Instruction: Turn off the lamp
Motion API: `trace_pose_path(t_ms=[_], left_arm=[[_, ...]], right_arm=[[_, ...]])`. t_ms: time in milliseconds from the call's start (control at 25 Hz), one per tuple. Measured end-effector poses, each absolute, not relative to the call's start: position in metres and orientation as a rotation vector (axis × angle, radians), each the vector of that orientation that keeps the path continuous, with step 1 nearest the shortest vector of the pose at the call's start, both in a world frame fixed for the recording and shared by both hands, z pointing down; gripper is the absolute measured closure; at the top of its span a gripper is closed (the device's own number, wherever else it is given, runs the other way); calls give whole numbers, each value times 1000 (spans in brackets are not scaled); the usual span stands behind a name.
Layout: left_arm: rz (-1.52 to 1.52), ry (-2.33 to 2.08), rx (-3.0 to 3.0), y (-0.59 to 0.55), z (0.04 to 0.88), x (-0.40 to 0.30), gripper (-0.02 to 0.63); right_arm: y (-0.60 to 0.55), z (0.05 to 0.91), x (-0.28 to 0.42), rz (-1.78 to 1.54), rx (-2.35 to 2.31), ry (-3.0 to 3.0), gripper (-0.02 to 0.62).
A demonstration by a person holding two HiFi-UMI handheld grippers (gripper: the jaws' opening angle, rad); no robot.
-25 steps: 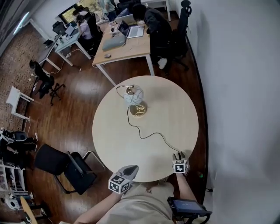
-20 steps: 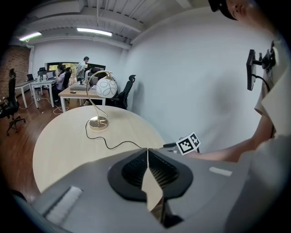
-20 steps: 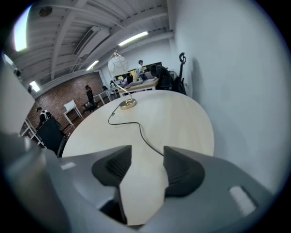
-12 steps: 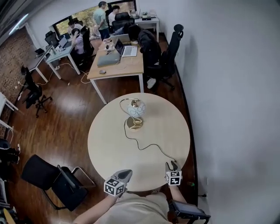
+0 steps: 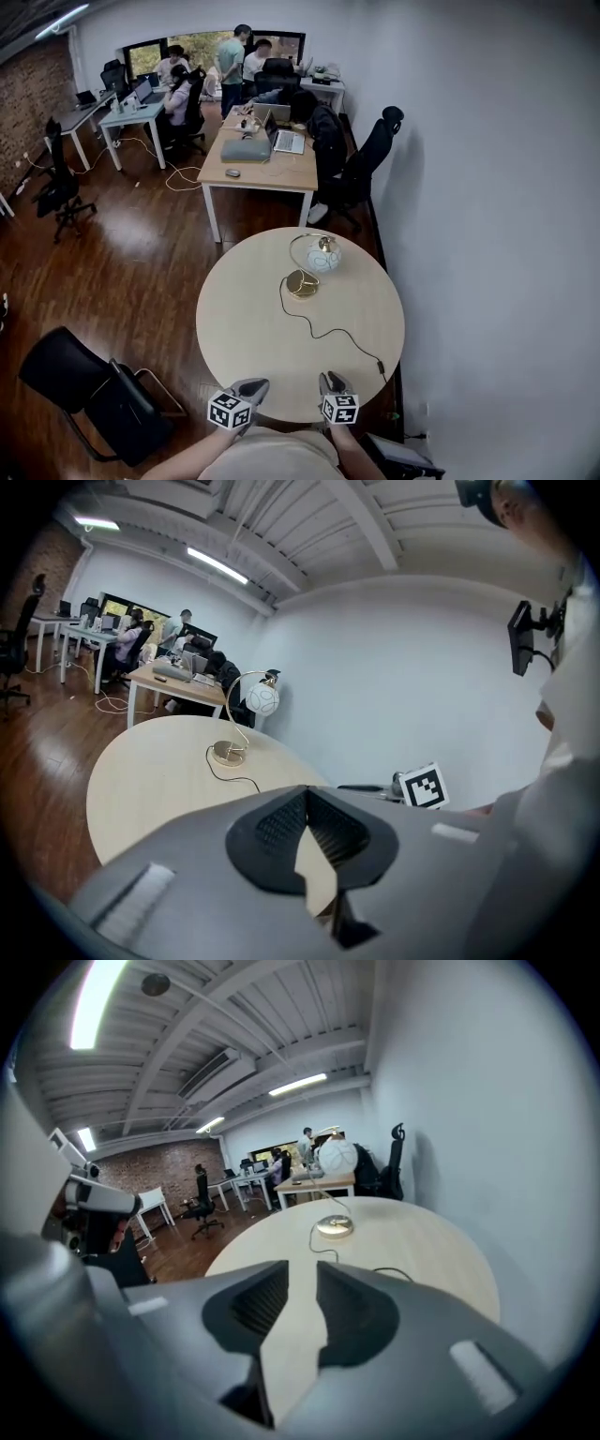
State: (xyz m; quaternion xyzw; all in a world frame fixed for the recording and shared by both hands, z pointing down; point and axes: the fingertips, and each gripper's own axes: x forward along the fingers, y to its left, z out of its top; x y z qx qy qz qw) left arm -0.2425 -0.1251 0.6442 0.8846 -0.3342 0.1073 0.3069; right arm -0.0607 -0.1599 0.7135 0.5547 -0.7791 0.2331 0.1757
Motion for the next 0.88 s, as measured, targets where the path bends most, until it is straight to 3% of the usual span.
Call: trace_pose_path(t_ms=[320, 520, 880], left_arm=[[203, -854, 2299, -77, 666, -307, 606], [174, -806, 2359, -52, 664, -312, 606], [91, -712, 2443, -36, 647, -288, 606]], right_arm=[[-120, 694, -132, 637, 1554, -2260, 537], [-92, 657, -125, 607, 1675, -2269, 572], [-40, 585, -106, 442, 1812, -2324, 572]])
